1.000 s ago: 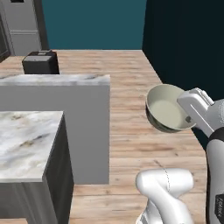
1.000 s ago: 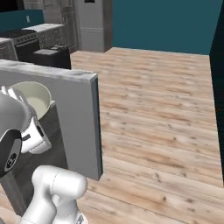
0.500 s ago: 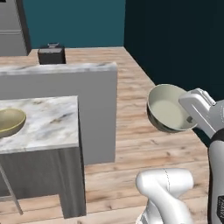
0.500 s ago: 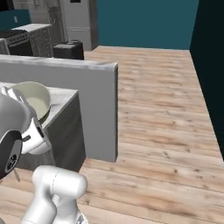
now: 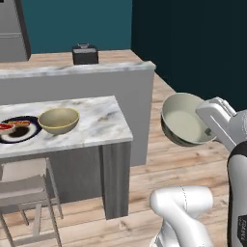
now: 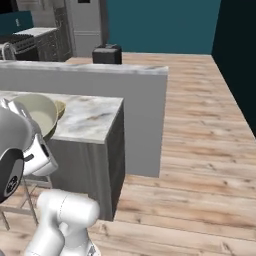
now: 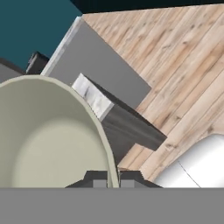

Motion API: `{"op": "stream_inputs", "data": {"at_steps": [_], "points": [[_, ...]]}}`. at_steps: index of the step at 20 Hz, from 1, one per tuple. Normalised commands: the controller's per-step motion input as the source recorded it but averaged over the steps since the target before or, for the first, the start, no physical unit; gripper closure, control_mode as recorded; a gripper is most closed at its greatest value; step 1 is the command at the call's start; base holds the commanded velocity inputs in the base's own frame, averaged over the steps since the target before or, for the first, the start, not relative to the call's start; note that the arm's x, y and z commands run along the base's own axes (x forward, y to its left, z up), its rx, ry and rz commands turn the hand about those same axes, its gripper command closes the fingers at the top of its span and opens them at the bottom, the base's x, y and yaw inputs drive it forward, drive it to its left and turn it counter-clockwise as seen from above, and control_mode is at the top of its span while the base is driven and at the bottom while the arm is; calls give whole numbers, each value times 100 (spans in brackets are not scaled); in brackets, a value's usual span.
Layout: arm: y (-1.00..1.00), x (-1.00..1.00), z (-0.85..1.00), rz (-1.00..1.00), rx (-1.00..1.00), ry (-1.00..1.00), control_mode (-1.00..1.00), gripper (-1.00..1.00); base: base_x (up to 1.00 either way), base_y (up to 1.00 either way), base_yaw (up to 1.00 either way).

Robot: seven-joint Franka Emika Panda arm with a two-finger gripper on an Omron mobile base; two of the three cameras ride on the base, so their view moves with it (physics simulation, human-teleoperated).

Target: Take the smaller bowl and place it next to the appetizer plate on the dining counter , and place the larger bowl next to the plate with cooked food.

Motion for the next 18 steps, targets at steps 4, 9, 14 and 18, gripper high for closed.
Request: {"op": "stream_inputs", "data": {"at_steps": [4,9,14,18], "points": [[0,0,0,0,0,0,100,100,-28,100,-17],[0,0,0,0,0,0,100,100,-27,100,-17],[0,0,0,0,0,0,100,100,-32,100,-14],[0,0,0,0,0,0,100,100,-66,100,-12]]}}
